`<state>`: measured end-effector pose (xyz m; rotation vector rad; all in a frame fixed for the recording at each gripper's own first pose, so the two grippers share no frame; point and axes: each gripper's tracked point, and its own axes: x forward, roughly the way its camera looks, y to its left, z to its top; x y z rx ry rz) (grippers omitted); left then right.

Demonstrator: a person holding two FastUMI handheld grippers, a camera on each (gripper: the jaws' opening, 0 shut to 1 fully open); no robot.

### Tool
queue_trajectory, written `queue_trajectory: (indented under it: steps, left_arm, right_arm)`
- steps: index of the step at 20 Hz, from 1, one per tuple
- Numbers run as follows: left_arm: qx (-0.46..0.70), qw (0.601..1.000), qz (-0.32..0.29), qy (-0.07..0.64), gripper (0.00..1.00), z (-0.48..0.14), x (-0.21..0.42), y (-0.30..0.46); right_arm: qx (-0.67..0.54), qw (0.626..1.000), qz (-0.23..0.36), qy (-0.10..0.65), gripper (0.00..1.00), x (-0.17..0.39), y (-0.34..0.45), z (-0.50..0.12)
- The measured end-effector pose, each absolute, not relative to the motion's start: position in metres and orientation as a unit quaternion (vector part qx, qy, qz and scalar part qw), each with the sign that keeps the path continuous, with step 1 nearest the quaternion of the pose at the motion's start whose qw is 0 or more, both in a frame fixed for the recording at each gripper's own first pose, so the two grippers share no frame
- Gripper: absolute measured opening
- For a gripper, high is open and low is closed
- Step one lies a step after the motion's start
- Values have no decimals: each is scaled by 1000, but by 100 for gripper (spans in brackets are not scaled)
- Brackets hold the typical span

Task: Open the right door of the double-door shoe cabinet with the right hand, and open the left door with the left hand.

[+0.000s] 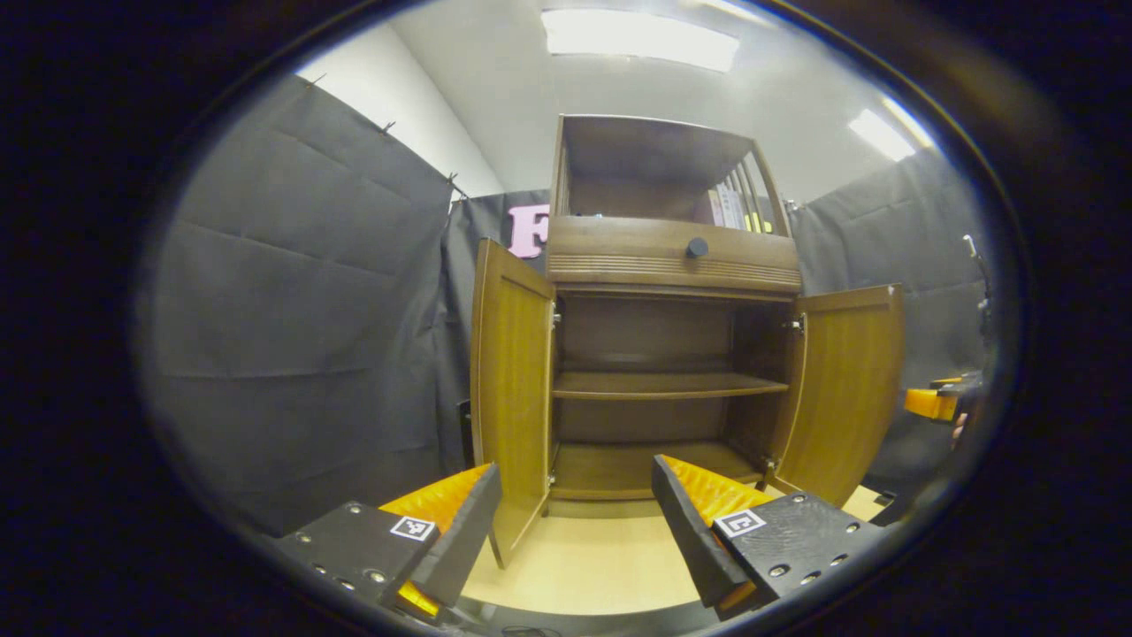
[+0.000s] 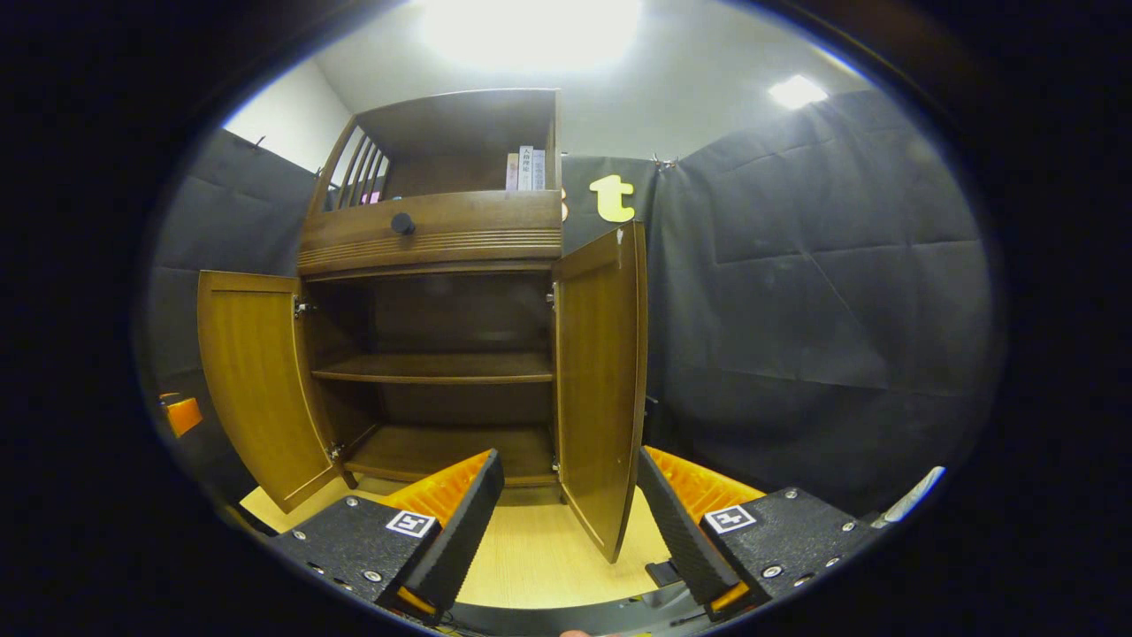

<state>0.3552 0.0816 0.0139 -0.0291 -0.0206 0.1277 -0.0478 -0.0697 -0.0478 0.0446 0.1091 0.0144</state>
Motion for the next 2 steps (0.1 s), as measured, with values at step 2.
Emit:
queue_trajectory:
  steps: [2]
  left_arm:
    - [-27,998,58,-19,100,17,353,81]
  right_arm:
    - [21,999,-1,45,92,-48,-72,-39]
